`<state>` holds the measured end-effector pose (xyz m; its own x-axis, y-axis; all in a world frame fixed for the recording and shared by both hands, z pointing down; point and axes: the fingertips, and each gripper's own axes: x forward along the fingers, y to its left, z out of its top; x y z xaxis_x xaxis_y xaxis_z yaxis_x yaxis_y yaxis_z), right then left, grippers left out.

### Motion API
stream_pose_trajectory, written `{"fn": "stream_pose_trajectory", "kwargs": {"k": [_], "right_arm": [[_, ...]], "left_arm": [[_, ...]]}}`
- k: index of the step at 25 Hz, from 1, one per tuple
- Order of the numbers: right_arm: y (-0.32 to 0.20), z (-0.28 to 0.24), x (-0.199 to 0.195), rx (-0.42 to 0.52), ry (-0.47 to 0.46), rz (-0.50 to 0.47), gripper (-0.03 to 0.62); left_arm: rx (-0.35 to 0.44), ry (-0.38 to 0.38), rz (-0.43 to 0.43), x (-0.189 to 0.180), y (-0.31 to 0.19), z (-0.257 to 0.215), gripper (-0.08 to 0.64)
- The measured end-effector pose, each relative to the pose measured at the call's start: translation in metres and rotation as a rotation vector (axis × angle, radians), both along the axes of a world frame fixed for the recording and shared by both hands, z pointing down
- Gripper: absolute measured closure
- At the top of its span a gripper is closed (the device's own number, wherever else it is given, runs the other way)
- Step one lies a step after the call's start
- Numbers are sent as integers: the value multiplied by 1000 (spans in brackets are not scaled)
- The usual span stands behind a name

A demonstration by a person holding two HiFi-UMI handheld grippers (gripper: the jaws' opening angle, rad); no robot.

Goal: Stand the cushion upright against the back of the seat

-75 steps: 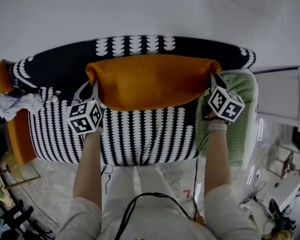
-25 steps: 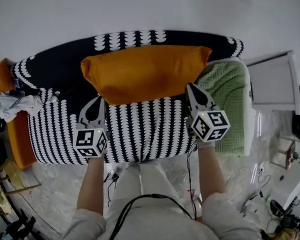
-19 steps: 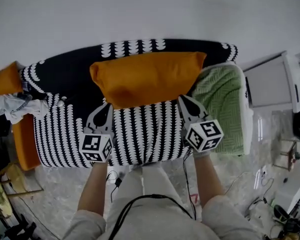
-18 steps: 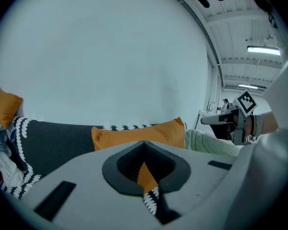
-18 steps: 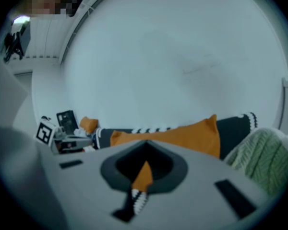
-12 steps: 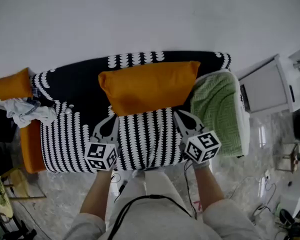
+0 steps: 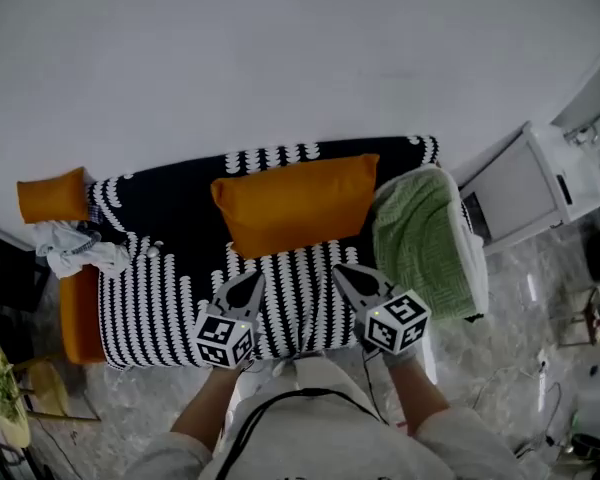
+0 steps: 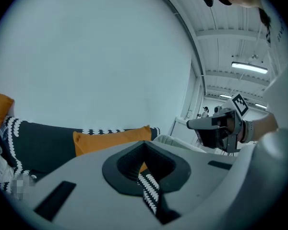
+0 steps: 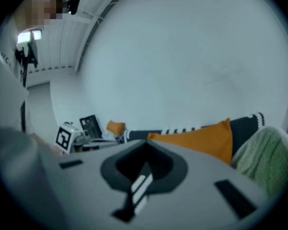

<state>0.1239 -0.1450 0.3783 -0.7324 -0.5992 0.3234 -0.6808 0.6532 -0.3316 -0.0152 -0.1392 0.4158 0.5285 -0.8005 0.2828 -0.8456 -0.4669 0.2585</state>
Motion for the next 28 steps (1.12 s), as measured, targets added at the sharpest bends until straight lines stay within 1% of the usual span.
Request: {"fn": "stream_pose_trajectory", "kwargs": {"k": [2,6,9,12,15,18,20,28], "right_arm": [[13,-7,-5,-10,-30,-12,575],[31,-21,-15,-24,-57,-40,575],[42,-36,-21,-7,-69,-52,575],[53,-49,-25,10,-83,-52,575],[60,-54,-29,7,-85,-55,575],[70,-51,-37,-1,-69,-84,575],[76,-49,-42,-3,-55,-107,575],[91,-45,-47,-18,-48,-108,575]], "left_arm": [[2,22,12,5,10,-10,537],[3,104,-7,5,23,-31,537],[18,130,-9,4,30,-44,537],[31,139,-8,3,40,-54,537],[43,139,-11,4,45,-60,537],[57,115,-9,4,50,-60,537],[62,117,-7,4,52,-60,537],[40,139,-14,6,67,-53,537]]}}
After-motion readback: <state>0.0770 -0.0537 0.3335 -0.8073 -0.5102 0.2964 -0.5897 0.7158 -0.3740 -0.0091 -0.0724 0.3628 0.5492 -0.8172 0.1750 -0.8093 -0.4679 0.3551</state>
